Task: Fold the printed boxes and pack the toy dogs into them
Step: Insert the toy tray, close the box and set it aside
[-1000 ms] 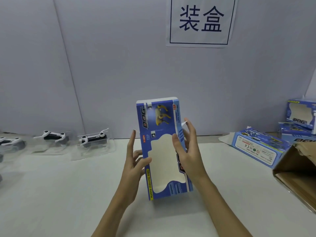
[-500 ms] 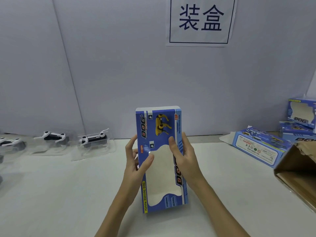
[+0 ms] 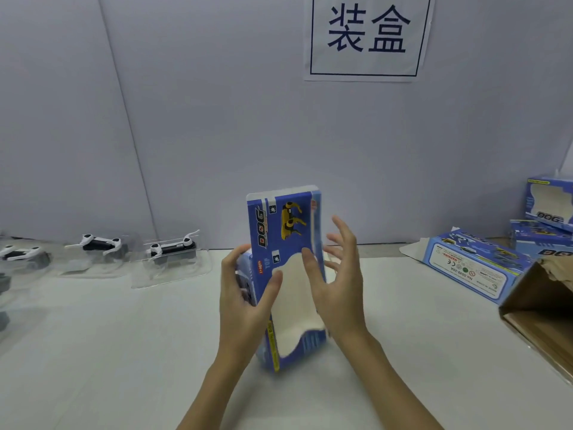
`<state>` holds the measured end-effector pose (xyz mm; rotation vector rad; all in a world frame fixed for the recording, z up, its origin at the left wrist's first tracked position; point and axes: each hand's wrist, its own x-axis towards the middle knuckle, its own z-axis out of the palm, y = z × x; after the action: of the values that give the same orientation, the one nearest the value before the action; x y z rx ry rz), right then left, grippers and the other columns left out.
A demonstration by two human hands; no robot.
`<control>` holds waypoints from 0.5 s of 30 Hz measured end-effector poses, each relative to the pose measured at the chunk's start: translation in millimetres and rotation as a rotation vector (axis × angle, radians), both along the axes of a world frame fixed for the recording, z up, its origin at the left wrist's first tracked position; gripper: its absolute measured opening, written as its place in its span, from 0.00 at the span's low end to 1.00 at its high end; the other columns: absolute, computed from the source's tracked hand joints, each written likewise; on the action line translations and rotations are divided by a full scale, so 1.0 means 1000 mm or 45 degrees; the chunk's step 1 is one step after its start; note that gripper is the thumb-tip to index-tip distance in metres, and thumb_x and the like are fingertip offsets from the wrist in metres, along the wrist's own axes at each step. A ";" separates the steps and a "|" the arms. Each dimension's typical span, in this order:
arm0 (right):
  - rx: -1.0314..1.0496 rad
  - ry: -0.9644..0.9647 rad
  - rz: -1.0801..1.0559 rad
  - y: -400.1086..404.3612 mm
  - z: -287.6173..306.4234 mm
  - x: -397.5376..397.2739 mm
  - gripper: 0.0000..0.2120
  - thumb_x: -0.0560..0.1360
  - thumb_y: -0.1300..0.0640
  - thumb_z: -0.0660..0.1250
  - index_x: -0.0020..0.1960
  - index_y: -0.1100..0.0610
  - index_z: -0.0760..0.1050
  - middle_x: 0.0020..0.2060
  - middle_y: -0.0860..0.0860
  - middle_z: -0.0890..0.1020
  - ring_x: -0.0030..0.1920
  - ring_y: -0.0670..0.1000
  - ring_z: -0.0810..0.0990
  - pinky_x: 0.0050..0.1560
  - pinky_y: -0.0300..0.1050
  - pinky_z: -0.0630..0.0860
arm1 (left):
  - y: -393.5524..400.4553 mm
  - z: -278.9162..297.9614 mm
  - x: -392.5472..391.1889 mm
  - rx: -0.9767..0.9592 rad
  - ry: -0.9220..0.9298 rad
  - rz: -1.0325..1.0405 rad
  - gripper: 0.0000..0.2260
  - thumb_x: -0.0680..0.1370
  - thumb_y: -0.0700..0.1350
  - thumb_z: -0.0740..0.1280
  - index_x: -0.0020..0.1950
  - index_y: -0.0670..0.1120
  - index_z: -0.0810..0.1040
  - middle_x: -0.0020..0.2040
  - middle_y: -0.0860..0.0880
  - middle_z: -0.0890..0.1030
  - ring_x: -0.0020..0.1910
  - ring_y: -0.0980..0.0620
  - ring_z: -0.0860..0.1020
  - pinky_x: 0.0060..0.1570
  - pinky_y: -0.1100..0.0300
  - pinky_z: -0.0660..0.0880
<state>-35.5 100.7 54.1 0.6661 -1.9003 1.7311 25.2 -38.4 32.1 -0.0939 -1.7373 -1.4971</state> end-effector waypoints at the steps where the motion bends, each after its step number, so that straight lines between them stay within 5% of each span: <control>1: 0.026 0.050 -0.059 0.001 0.000 0.000 0.31 0.78 0.42 0.69 0.78 0.42 0.63 0.66 0.43 0.75 0.64 0.45 0.77 0.58 0.33 0.76 | 0.000 0.000 0.000 -0.078 0.035 0.143 0.29 0.74 0.63 0.73 0.73 0.63 0.67 0.64 0.59 0.77 0.60 0.54 0.80 0.49 0.65 0.80; 4: 0.126 0.061 0.141 -0.004 -0.004 0.006 0.29 0.79 0.42 0.68 0.78 0.41 0.64 0.67 0.39 0.75 0.65 0.44 0.77 0.60 0.32 0.75 | -0.005 0.000 -0.001 -0.319 0.072 0.275 0.37 0.76 0.60 0.73 0.82 0.57 0.62 0.70 0.57 0.68 0.69 0.58 0.72 0.58 0.72 0.74; 7: 0.106 -0.144 0.357 -0.018 -0.011 0.015 0.38 0.75 0.33 0.68 0.79 0.37 0.56 0.71 0.38 0.73 0.69 0.44 0.76 0.59 0.38 0.81 | -0.001 -0.004 0.000 -0.422 0.088 0.148 0.31 0.82 0.58 0.64 0.83 0.58 0.58 0.74 0.59 0.69 0.71 0.51 0.74 0.60 0.63 0.78; 11: -0.098 -0.329 0.228 -0.023 -0.007 0.013 0.43 0.67 0.37 0.74 0.75 0.39 0.56 0.61 0.37 0.76 0.59 0.42 0.81 0.42 0.31 0.80 | 0.003 -0.002 0.001 -0.271 0.125 0.057 0.23 0.86 0.54 0.57 0.82 0.59 0.57 0.70 0.58 0.78 0.65 0.52 0.81 0.58 0.69 0.76; 15: -0.282 -0.369 0.232 -0.010 -0.003 0.000 0.36 0.70 0.39 0.77 0.70 0.42 0.61 0.57 0.44 0.81 0.56 0.47 0.85 0.42 0.36 0.82 | 0.003 -0.001 -0.002 -0.210 0.051 0.101 0.26 0.83 0.49 0.67 0.78 0.56 0.61 0.68 0.61 0.76 0.69 0.52 0.77 0.60 0.64 0.78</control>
<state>-35.4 90.8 50.7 0.5418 -1.8369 2.2185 23.5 -34.9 30.8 -0.1376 -1.8090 -1.2853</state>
